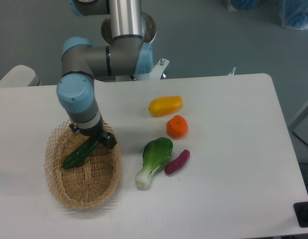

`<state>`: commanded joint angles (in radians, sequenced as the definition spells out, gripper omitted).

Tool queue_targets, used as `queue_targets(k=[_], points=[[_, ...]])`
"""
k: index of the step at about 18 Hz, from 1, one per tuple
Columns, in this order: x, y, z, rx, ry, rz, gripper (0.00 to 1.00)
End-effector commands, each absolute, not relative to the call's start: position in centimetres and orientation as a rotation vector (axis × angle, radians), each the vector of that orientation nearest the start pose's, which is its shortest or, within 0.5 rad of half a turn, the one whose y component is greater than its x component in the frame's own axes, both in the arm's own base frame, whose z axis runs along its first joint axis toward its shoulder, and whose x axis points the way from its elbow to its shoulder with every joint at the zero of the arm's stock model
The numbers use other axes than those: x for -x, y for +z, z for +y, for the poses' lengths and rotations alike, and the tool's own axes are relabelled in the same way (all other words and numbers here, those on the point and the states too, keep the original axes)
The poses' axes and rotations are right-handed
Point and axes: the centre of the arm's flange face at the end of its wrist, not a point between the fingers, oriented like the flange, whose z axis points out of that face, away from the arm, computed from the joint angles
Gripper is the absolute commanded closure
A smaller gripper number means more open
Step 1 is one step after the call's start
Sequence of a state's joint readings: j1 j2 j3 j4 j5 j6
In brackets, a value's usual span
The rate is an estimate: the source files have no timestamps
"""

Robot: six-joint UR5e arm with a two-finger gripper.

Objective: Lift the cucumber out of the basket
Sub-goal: 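Move the gripper over the basket above the green cucumber, then lower the gripper onto the cucumber and close on it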

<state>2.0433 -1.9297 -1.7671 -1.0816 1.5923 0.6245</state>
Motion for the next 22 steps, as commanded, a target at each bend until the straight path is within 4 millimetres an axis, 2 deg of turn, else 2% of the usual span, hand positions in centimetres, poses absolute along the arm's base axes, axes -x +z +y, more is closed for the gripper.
queue_targets(k=[12, 14, 19, 20, 22], points=[[13.3, 21.3, 58.7, 3.238, -0.03, 0.207, 0.0], [12.7, 21.1, 58.8, 3.242, -0.031, 0.222, 0.0], [12.7, 20.6, 59.0, 3.239, -0.031, 0.227, 0.0], [12.7, 20.7, 59.0, 3.236, -0.028, 0.226, 0.01], [12.7, 20.6, 59.0, 3.237, -0.029, 0.227, 0.18]])
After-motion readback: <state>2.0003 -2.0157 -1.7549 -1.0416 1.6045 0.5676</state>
